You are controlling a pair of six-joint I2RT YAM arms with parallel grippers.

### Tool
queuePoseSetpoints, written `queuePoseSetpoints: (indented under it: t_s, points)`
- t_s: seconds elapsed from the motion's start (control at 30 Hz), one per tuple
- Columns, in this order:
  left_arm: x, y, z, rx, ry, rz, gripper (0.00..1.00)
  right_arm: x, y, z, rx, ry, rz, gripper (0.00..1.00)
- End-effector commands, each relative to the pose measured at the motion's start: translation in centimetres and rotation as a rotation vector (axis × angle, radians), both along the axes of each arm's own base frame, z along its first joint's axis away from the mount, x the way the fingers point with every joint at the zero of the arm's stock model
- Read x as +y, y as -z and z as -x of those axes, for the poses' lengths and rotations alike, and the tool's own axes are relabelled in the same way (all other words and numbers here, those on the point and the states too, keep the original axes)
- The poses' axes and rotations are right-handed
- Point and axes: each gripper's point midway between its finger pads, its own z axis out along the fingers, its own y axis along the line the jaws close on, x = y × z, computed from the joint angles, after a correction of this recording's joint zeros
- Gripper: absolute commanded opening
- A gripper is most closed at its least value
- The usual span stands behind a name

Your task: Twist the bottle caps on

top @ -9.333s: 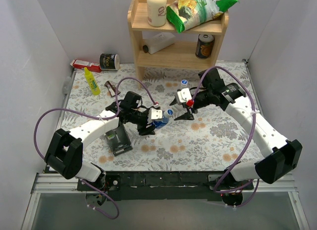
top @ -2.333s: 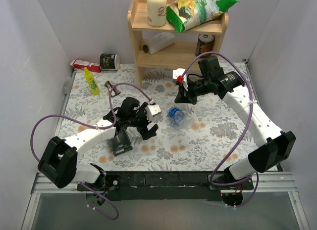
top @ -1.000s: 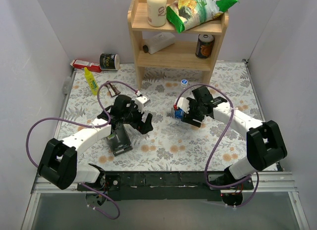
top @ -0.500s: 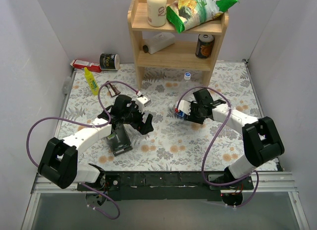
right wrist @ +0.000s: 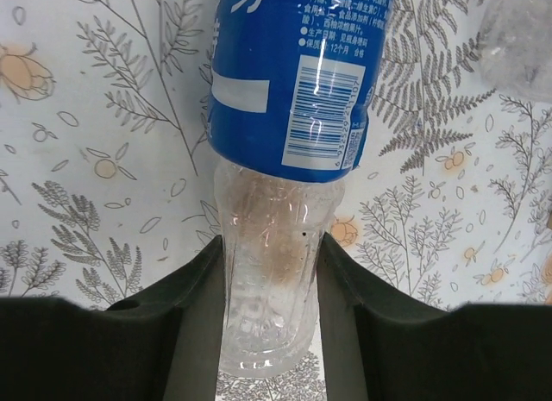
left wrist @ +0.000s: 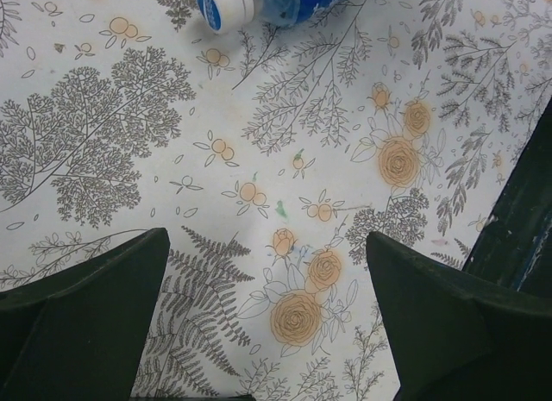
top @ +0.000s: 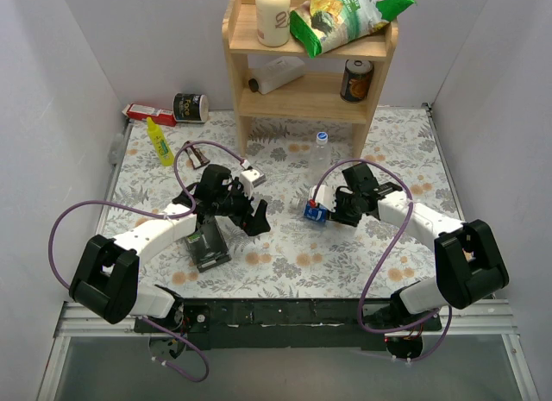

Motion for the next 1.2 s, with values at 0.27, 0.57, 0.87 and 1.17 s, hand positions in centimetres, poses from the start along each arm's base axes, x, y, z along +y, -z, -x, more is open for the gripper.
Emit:
queuePoseSetpoints:
  t_s: [0.27, 0.57, 0.87, 1.17]
  points:
    - [-2.2, -4.6, 0.7, 0.105, 0.066, 0.222, 0.86, 4.8, -3.2, 7.0, 0.246, -0.139, -0.342, 0.25]
    - [-2.5, -5.2, 1.4, 0.272, 0.096, 0.372, 0.80, 6.5, -6.6, 8.8, 0.270, -0.202, -0.517, 0.24]
    - [-3.2, -5.8, 1.5, 0.275, 0.169, 0.414, 0.67, 6.6, -7.0, 8.7, 0.262, -0.215, -0.525, 0.23]
    - [-3.4, -5.9, 1.7, 0.271, 0.224, 0.429, 0.49, 6.9, -6.9, 8.2, 0.258, -0.208, -0.529, 0.23]
